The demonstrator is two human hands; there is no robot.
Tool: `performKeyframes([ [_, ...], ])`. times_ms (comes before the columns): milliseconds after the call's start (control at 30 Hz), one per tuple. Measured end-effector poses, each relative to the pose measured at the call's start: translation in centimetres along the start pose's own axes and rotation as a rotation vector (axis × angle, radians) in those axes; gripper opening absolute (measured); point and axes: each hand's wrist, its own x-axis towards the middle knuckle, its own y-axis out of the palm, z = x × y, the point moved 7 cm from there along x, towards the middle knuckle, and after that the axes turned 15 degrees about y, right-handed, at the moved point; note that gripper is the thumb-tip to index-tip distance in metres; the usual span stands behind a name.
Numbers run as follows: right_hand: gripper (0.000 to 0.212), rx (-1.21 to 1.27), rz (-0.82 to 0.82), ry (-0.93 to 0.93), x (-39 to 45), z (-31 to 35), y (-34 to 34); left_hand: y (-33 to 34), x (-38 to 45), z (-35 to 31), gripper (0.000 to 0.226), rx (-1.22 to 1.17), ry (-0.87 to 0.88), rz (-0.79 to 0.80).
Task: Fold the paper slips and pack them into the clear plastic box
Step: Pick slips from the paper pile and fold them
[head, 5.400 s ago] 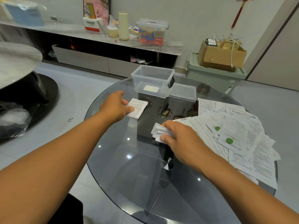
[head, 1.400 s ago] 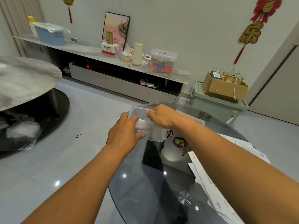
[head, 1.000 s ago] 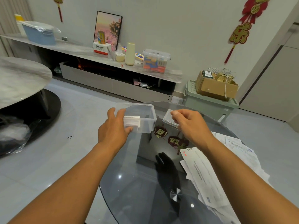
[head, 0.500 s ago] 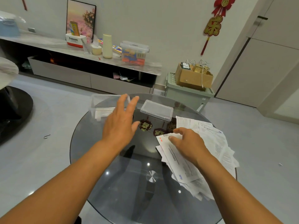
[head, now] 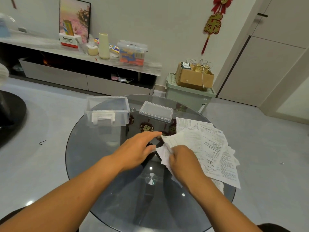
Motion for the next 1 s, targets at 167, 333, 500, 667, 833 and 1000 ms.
performKeyframes([
  [167, 0.033, 0.103, 0.054, -0.377, -3.3, 3.1, 1.2, -1.4, 0.0, -0.5, 0.040, -0.101, -0.010, -0.146],
  [333, 0.022, 0.431, -0.006, -0.263, -3.3, 2.2, -1.0, -1.4, -0.6, -0.3, 0.042, -0.066, -0.068, -0.102],
  [500, 0.058, 0.253, 0.093, 0.001, 0.0, -0.5, -2.1, 0.1, -1.8, 0.0, 0.059, -0.020, -0.140, 0.111],
  [667, 0.065, 0.399, 0.374, 0.032, 1.6, -0.8, -1.7, 0.9, -1.2, -1.1, 0.047, 0.191, 0.007, 0.255],
  [833, 0.068, 0.436, 0.421, -0.122, 1.9, -0.2, -1.9, 0.9, -0.9, -0.7, 0.045, 0.176, -0.040, 0.213],
  [1000, 0.011, 0.572, 0.266, -0.074, 2.3, -1.3, -1.7, 0.3, -0.9, 0.5, 0.004, -0.076, -0.154, -0.081],
])
